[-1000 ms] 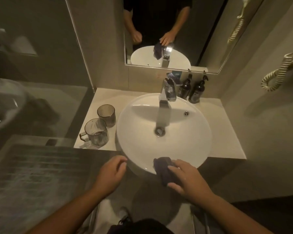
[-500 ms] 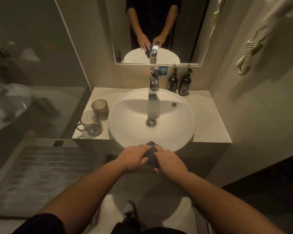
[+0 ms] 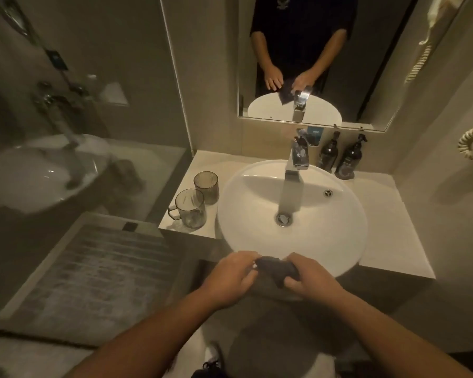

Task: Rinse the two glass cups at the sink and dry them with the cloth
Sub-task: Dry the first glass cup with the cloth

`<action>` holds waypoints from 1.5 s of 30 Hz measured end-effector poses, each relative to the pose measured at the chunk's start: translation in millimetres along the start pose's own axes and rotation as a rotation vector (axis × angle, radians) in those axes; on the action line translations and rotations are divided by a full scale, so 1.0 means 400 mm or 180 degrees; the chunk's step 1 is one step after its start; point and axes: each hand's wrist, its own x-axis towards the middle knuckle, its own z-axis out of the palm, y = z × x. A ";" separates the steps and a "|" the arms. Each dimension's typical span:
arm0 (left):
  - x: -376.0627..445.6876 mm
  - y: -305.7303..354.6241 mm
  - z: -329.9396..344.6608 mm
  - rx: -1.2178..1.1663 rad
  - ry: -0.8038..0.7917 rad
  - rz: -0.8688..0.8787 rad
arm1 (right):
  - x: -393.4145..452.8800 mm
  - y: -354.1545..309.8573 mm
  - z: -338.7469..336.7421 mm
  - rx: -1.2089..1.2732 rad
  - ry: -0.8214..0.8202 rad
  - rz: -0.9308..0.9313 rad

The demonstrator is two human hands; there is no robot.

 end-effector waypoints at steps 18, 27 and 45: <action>0.156 -0.501 -0.275 -0.1684 0.0697 -0.1937 | 0.418 -0.334 -0.065 0.3754 0.0231 0.0472; 0.142 -0.483 -0.273 -0.1595 0.0789 -0.1584 | 0.487 -0.347 -0.096 0.3798 -0.0153 0.0277; 0.161 -0.125 -0.289 -0.0358 0.1203 -0.0226 | 0.386 -0.352 -0.233 -0.0551 -0.0553 -0.1130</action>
